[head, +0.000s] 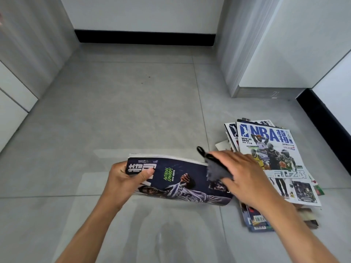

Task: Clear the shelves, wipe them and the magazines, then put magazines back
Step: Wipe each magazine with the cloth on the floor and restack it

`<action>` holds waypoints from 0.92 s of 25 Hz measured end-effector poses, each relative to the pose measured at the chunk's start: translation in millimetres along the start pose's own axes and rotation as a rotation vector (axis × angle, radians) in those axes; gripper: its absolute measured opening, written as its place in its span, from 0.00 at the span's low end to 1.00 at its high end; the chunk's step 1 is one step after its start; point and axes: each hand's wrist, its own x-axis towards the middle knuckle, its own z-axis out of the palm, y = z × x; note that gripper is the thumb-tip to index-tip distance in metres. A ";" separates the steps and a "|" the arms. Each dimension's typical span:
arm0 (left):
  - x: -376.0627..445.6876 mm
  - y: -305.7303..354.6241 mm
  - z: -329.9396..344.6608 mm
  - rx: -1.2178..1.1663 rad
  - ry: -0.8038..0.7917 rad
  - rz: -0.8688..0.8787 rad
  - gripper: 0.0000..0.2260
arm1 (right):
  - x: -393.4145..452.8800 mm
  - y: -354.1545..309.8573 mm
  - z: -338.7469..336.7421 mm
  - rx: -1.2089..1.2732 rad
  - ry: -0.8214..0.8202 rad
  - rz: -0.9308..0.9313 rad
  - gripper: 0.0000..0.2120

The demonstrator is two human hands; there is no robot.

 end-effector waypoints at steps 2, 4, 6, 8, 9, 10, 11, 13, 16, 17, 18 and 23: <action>-1.8 -9.1 -4.0 -0.033 0.056 -0.067 0.07 | -22.2 18.5 -0.2 0.446 0.093 0.276 0.33; -4.1 -20.9 -7.0 -0.116 0.117 -0.155 0.07 | -31.9 19.1 15.2 1.022 0.129 0.574 0.24; -6.3 -32.4 -5.1 -0.202 0.188 -0.249 0.06 | -36.1 12.4 34.8 1.240 0.069 0.729 0.22; -8.6 -42.1 -2.5 -0.228 0.276 -0.348 0.05 | -33.0 2.0 44.0 1.246 0.048 0.732 0.28; -10.8 -44.5 -3.3 -0.233 0.278 -0.396 0.05 | -27.3 -1.5 42.9 1.170 0.043 0.693 0.27; -12.9 -44.6 -6.3 -0.223 0.229 -0.435 0.06 | -21.8 -1.2 41.6 1.084 0.022 0.641 0.26; -12.7 -42.0 -11.4 -0.192 0.130 -0.462 0.09 | -18.4 1.8 38.0 1.009 -0.011 0.629 0.25; -5.3 -27.0 -34.3 -0.089 -0.152 -0.468 0.21 | -13.2 4.7 19.5 0.953 -0.054 0.607 0.24; 15.6 9.0 -57.5 0.064 -0.582 -0.498 0.27 | -7.5 3.5 -7.8 0.930 -0.091 0.522 0.26; 19.7 20.1 -49.8 0.134 -0.685 -0.488 0.23 | -3.9 1.0 -13.4 0.908 -0.096 0.483 0.26; 21.0 29.2 -35.0 0.214 -0.744 -0.446 0.17 | 1.0 -4.2 -17.6 0.858 -0.097 0.438 0.26; 14.9 25.0 16.1 0.415 -0.518 -0.010 0.05 | 8.2 -11.1 -19.5 0.607 -0.009 0.271 0.28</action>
